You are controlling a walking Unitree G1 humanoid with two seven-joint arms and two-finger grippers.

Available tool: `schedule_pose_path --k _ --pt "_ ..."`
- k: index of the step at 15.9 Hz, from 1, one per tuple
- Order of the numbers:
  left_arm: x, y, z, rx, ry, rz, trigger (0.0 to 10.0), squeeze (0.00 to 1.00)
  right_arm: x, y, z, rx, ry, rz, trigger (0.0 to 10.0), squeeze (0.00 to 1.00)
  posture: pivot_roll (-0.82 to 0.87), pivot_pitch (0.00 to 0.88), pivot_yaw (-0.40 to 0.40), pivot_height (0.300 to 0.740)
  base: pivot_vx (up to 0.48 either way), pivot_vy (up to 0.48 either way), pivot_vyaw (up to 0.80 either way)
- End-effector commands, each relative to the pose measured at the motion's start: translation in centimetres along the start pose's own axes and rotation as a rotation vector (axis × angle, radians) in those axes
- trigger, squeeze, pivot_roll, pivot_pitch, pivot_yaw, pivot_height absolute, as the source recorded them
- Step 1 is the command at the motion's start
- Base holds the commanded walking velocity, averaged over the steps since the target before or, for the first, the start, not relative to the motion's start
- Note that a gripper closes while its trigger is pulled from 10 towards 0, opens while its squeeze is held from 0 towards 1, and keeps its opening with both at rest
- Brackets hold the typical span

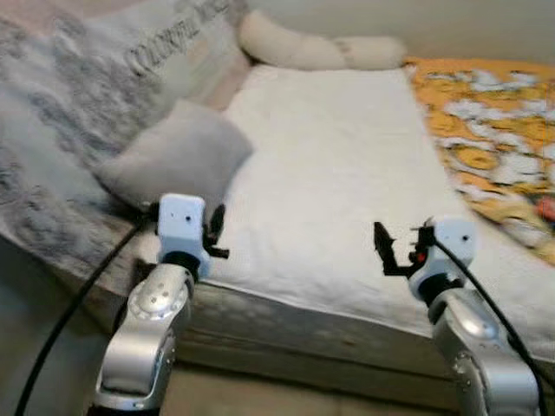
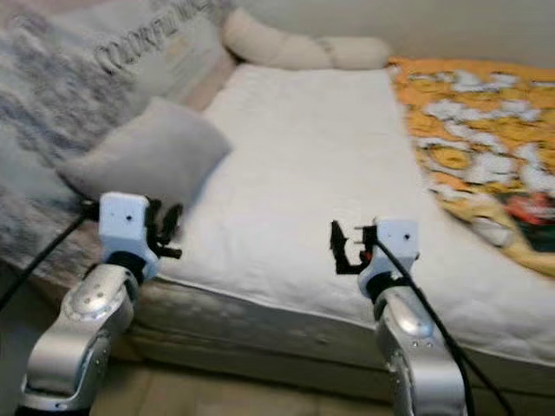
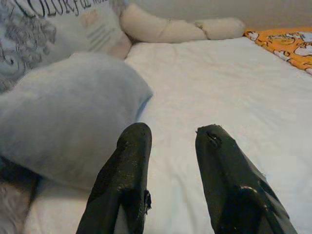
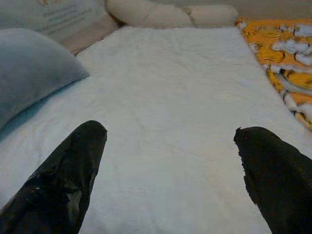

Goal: Clean up the room

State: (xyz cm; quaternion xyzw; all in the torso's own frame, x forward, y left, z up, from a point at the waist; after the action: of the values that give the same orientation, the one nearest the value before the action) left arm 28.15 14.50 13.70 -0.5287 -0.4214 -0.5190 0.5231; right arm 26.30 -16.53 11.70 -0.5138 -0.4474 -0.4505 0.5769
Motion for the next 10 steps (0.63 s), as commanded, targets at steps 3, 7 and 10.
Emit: schedule_pose_path --k 3,7,10 --pt "-0.28 -0.14 0.62 0.028 -0.002 0.017 10.0 0.0 0.36 0.05 0.8 0.036 -0.014 -0.008 10.0 1.0 -0.08 0.0 0.021 0.74 0.0 -0.48 0.0" --pt "-0.21 0.09 0.52 0.029 0.0 0.015 10.0 0.0 0.72 0.18 0.84 0.042 0.004 -0.021 10.0 1.0 -0.09 0.0 0.018 0.74 0.0 -0.48 0.0" --pt "-0.05 0.19 0.56 0.03 0.001 0.011 10.0 0.0 0.67 0.25 0.69 0.039 0.008 -0.019 10.0 1.0 -0.09 0.0 0.016 0.74 0.0 -0.48 0.0"
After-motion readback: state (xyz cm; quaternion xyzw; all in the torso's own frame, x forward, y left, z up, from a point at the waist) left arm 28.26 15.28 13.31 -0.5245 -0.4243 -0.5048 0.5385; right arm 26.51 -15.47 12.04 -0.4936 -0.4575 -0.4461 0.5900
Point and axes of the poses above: a point about 5 cm out from each wrist's last joint towards the gripper, its own y axis pointing out of the wrist towards the gripper, its own x axis along the axis of the wrist's last joint, z = x × y, the point moved 2 cm from there along y, pointing out of the wrist towards the gripper, and after that the axes turned 1 degree about y, right-handed, at the moved point
